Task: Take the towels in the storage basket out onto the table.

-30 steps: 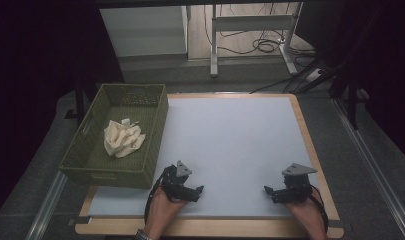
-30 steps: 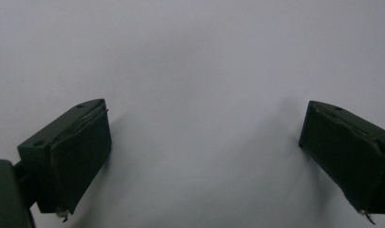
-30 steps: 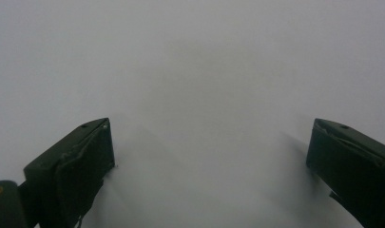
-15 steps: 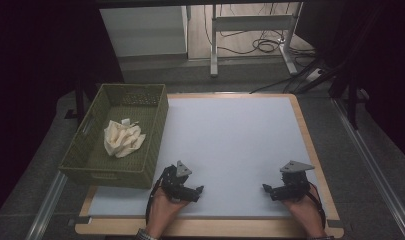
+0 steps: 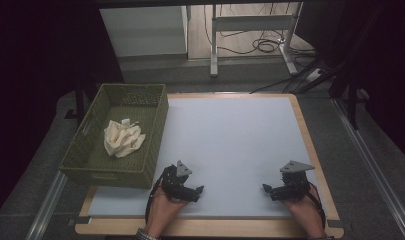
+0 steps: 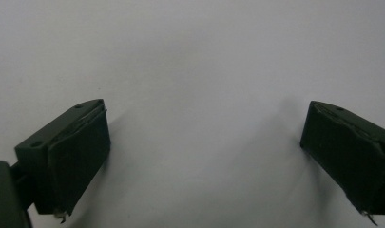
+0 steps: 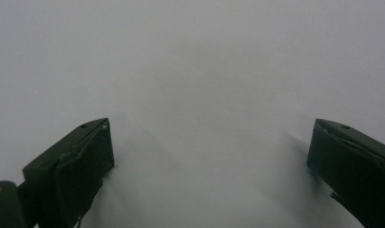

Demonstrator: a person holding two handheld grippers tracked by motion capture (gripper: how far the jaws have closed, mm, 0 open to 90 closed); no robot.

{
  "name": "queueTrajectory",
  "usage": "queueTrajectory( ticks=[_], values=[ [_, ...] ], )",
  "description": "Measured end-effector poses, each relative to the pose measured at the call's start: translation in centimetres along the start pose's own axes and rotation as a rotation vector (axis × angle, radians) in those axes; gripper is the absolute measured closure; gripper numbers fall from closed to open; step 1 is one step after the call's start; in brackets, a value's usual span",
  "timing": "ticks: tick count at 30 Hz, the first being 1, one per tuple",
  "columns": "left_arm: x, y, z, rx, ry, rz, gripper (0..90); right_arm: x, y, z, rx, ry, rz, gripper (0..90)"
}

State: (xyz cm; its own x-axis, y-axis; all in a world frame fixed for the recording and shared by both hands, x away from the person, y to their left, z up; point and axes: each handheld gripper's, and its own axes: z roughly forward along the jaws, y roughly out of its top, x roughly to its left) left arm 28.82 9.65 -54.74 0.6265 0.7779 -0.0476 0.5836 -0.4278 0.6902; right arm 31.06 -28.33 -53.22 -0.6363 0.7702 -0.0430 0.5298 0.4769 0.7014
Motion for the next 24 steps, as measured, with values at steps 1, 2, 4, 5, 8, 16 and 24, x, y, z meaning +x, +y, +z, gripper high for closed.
queueTrajectory(
  ticks=[1, 2, 4, 5, 8, 16, 24],
  values=[
    [0.0, 0.0, 0.0, 0.001, 0.000, 0.000, 2.1, 0.0, 0.0, 0.0, 0.000, 0.000, 0.000, 1.6],
    [0.0, 0.0, 0.0, 0.001, -0.001, 0.002, 2.1, 0.0, 0.0, 0.0, 0.000, 0.000, 0.000, 1.6],
    [0.0, 0.1, 0.0, 0.006, -0.002, 0.000, 2.2, 0.0, 0.0, 0.0, 0.000, 0.000, 0.000, 1.6],
    [0.0, 0.2, 0.0, 0.008, -0.002, 0.000, 2.2, 0.0, 0.0, 0.0, 0.000, 0.000, 0.000, 1.6],
    [0.0, 0.4, 0.0, 0.012, -0.010, 0.000, 2.8, 0.0, 0.0, 0.0, -0.001, 0.000, 0.000, 1.6],
    [-0.2, 2.1, -0.6, 0.019, -0.031, 0.020, 2.7, 0.0, 0.0, 0.0, -0.001, 0.000, 0.000, 1.6],
    [0.1, 3.8, -1.2, 0.030, -0.049, 0.020, 2.6, 0.0, 0.0, 0.0, -0.001, 0.000, 0.000, 1.7]
  ],
)
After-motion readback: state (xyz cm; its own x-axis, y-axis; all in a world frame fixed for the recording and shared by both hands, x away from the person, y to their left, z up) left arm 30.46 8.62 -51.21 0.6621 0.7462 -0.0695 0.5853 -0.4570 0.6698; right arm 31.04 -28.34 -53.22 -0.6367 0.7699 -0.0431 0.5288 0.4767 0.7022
